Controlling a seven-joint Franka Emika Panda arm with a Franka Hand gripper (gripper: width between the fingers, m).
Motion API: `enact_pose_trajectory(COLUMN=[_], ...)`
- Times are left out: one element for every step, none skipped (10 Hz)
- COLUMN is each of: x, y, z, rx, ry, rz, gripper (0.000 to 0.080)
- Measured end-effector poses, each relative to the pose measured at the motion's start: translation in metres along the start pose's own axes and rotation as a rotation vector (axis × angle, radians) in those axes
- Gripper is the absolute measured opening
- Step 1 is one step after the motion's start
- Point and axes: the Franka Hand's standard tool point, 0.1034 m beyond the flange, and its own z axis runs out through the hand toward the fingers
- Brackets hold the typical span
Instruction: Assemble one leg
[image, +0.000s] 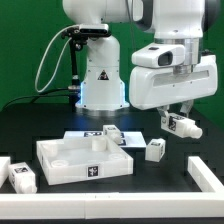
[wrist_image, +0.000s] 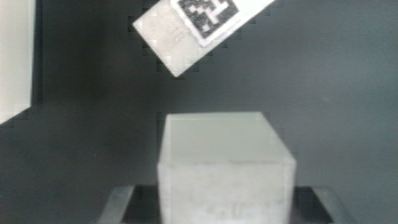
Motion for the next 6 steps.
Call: enact_pose_trajectory(x=[-0.002, -0.017, -0.04, -0.057, -0.063, -0.06], y=[-0.002, -0.012, -0.029, -0.046, -0.057, -0.052], z=[0.001, 0.004, 0.01, 0.018, 0.023, 0.021], rx=[0.0, -0.008, -0.014, -0.013, -0.006, -0.008], ry=[0.003, 0.029, 0.049, 0.055, 0.039, 0.044], rz=[0.007, 0.03, 0.039, 0.052, 0.082, 0.065], gripper=[0.0284, 0.0284, 0.0285, 0.0285, 0.0285, 0.0285])
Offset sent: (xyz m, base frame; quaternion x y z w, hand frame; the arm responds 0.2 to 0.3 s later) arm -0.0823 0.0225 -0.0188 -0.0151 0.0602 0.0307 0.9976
